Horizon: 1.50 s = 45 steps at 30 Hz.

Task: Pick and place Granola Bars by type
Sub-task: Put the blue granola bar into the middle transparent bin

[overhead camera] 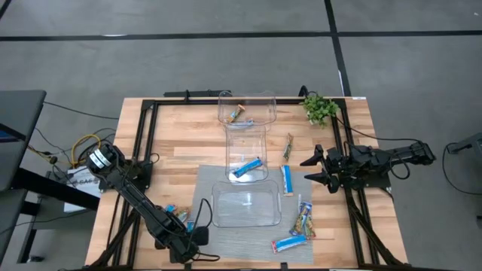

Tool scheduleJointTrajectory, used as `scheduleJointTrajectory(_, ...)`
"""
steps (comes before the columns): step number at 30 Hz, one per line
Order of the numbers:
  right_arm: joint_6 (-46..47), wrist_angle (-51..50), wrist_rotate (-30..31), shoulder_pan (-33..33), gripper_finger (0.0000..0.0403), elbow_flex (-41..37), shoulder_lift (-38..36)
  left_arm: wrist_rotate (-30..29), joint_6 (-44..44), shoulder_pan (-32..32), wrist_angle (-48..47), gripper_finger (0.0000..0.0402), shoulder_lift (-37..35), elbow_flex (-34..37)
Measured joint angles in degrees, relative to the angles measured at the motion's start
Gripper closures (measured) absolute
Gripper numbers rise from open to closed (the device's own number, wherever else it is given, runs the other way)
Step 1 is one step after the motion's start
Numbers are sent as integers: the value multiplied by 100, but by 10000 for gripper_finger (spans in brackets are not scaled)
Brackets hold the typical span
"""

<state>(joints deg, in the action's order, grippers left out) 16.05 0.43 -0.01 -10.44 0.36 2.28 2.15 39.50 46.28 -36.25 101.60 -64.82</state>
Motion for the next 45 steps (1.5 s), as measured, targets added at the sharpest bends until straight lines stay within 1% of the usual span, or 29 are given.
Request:
scheduleJointTrajectory(5,2,1,1,-1,154,-1,0,12,539,13,4,178,0,3)
scheduleJointTrajectory(12,0,1,0,0,154,-2,1,6,945,9,161,197,-2,156)
scheduleJointTrajectory(20,2,2,0,-1,154,0,0,7,966,9,635,212,-4,397)
scheduleJointTrajectory(28,1,2,0,0,154,-1,1,-93,942,9,626,216,-4,417)
scheduleJointTrajectory(31,1,2,0,-2,154,-2,0,-100,940,4,623,228,-4,417)
scheduleJointTrajectory(38,1,0,0,-1,154,-1,1,41,925,2,623,273,-4,417)
scheduleJointTrajectory(45,0,2,0,-2,154,-2,0,44,923,2,622,304,-4,417)
